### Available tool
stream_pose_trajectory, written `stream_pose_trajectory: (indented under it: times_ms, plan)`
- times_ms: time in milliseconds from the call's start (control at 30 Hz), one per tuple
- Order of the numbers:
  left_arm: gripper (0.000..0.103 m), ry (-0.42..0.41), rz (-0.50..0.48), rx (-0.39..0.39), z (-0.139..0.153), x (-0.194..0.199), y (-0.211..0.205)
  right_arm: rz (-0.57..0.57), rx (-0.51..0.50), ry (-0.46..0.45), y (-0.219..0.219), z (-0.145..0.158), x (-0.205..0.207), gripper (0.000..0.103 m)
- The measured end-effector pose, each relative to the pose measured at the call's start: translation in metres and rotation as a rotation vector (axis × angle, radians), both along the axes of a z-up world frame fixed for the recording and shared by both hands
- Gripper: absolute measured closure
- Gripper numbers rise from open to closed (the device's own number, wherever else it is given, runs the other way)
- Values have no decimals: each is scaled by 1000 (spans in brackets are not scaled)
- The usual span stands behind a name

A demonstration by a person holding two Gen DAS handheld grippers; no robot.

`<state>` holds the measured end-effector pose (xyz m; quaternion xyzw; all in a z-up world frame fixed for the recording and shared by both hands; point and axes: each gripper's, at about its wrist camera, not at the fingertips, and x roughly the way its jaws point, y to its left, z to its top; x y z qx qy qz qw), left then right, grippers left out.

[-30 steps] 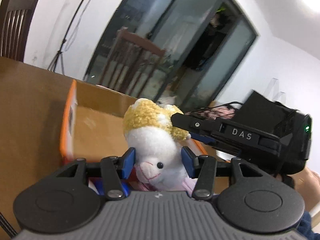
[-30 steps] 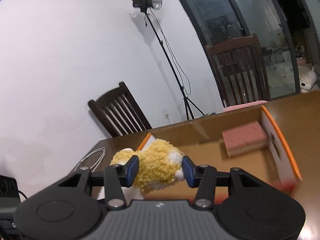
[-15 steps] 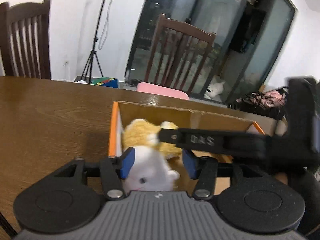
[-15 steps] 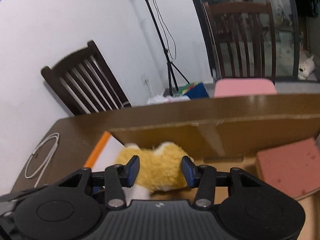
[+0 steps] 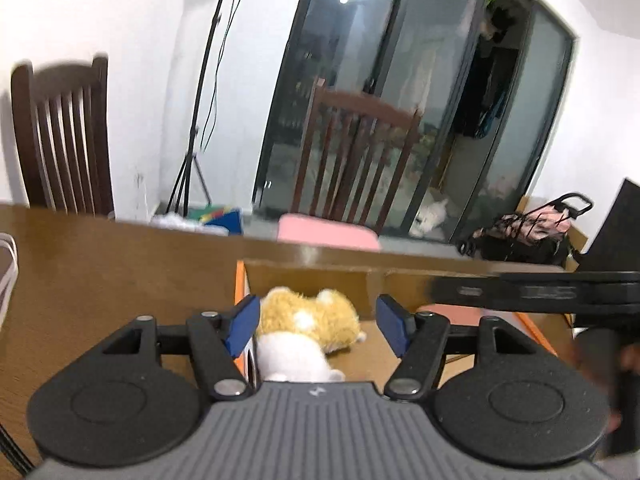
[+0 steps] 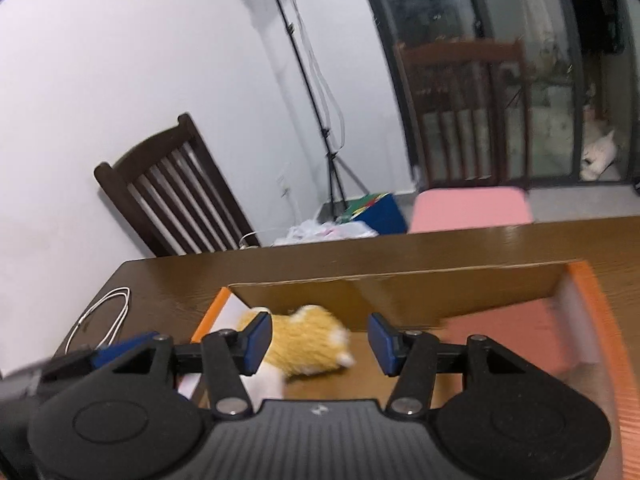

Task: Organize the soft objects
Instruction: 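Lift the plush sheep into the cardboard box and open both grippers, then move both tools back over the remaining soft items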

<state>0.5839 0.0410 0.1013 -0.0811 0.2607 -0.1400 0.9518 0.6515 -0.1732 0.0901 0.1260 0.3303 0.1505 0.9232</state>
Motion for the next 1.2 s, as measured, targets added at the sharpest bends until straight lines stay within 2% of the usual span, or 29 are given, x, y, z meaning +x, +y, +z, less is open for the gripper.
stream_pose_trajectory:
  times_ms: [67,167,333,367,433,600,700,833,933,1033,1100,1200]
  plan:
    - [29,-67,17,17,14,-24,4,-9,-14,-27,-23,22,-27,43]
    - [24,-127,29,49,35,-59,7,-27,-96,-104,-55,54,-76,32]
    - [15,-192,57,108,66,-119,14,-71,-290,-203,-80,74,-140,27]
    - [15,-203,66,107,70,-130,17,-78,-306,-232,-84,76,-153,23]
    - [14,-220,85,109,76,-154,18,-92,-305,-277,-88,78,-175,16]
    - [4,-300,106,138,82,-213,16,-99,-262,-335,-92,78,-223,16]
    - [2,-343,128,152,71,-251,11,-105,-268,-406,-92,67,-261,14]
    - [0,-392,158,163,51,-303,2,-102,-262,-445,-86,45,-308,12]
    - [0,-401,127,122,29,-337,-4,-81,-254,-460,-81,22,-343,8]
    - [0,-360,118,102,4,-363,-10,-63,-256,-427,-76,-6,-376,8]
    - [0,-323,113,106,-11,-381,-13,-92,-231,-386,-77,-24,-396,8]
    - [0,-295,85,134,-28,-398,-14,-92,-125,-310,-80,-52,-428,8]
